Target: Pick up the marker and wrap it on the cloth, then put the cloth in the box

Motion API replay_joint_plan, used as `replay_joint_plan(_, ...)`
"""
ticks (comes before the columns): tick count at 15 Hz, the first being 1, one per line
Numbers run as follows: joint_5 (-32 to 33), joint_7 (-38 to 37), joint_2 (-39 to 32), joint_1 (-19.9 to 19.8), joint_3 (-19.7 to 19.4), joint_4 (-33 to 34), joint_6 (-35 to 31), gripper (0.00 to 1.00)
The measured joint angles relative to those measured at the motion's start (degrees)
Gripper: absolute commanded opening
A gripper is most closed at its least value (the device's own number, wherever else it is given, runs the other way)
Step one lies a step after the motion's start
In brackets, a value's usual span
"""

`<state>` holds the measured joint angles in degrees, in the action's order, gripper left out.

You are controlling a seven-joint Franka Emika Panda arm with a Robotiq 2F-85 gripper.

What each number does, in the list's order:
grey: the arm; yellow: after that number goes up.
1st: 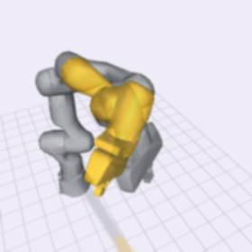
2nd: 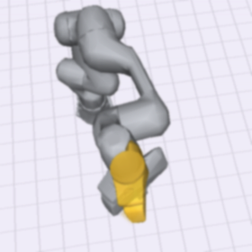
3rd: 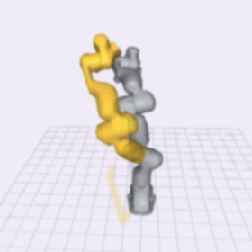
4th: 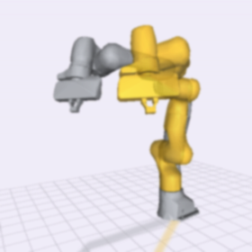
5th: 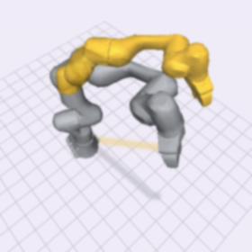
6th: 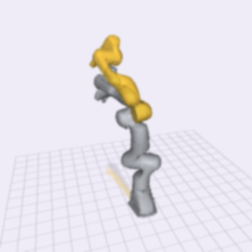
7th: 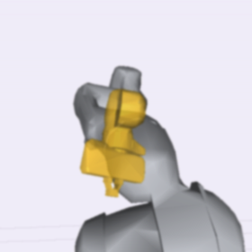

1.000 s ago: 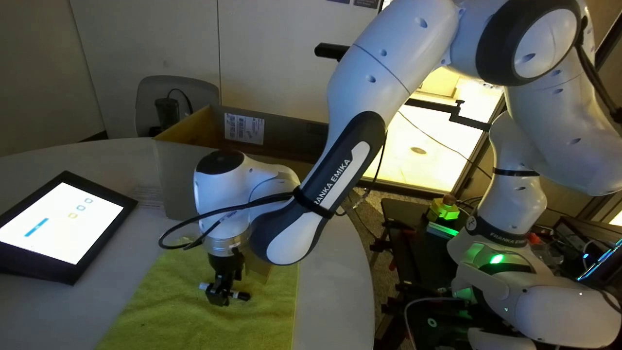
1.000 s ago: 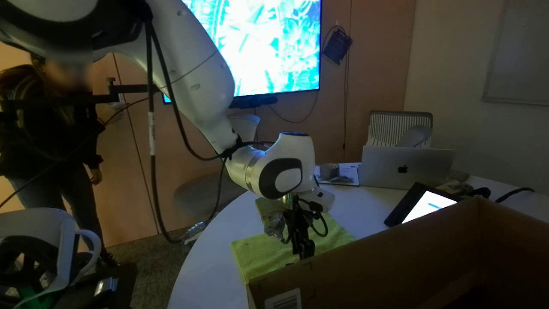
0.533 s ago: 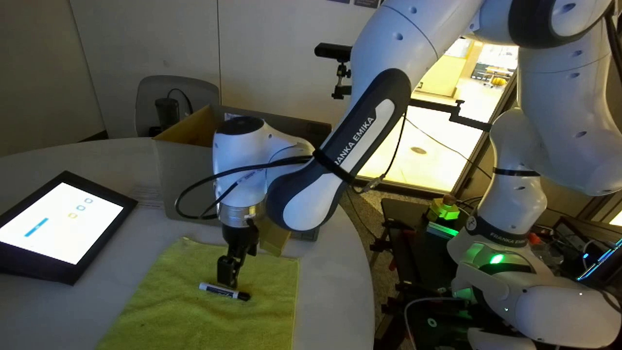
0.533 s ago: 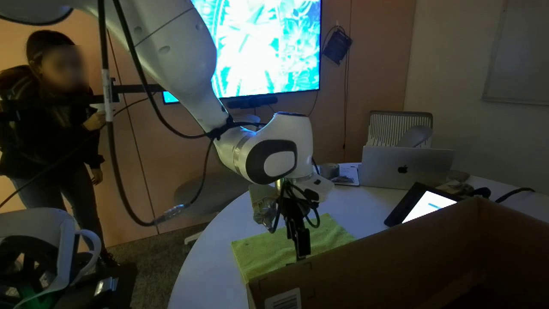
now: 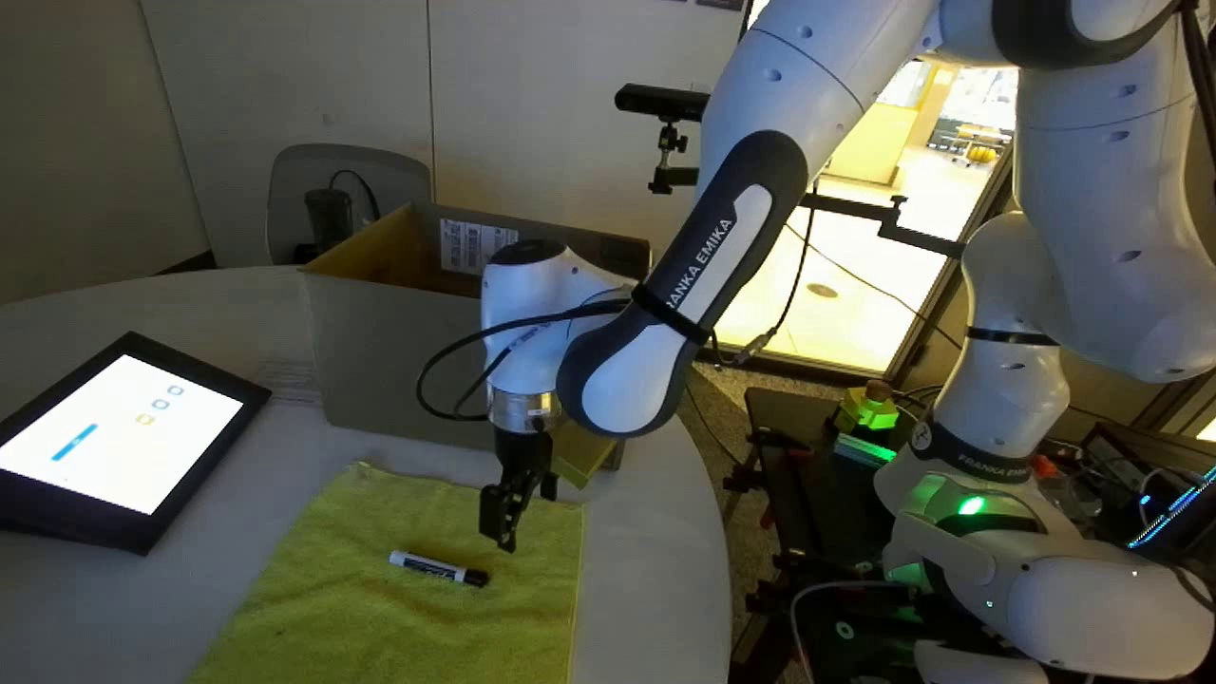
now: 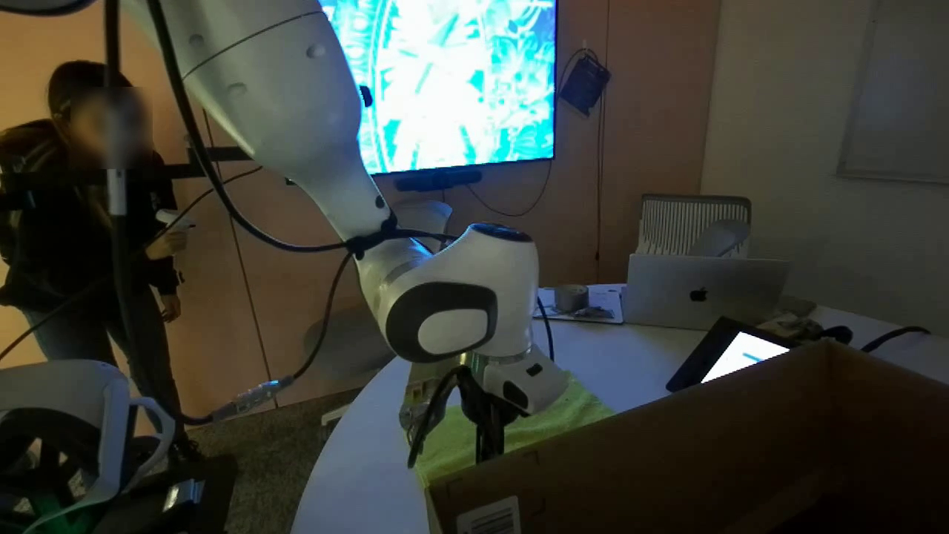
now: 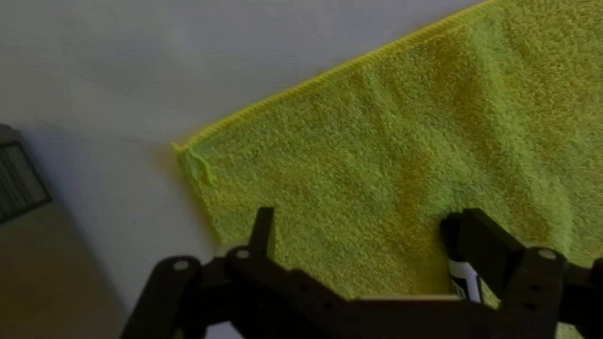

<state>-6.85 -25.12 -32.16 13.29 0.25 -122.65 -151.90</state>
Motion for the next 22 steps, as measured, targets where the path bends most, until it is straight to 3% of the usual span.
replay_joint_plan(10,-5.08,-0.7,-6.07,-1.44,-0.29,-3.62,-10.68,1.0)
replay_joint_plan(11,-5.67,-0.7,-6.11,-1.54,-0.28,-3.66,-10.98,0.75)
replay_joint_plan(12,-6.11,-0.7,-6.12,-1.65,-0.28,-3.68,-11.15,0.74)
replay_joint_plan(20,-7.6,-0.38,-6.13,-3.86,1.04,-3.69,-11.56,0.09)
replay_joint_plan(22,-8.18,0.49,-6.13,-5.62,2.75,-3.67,-11.54,0.03)
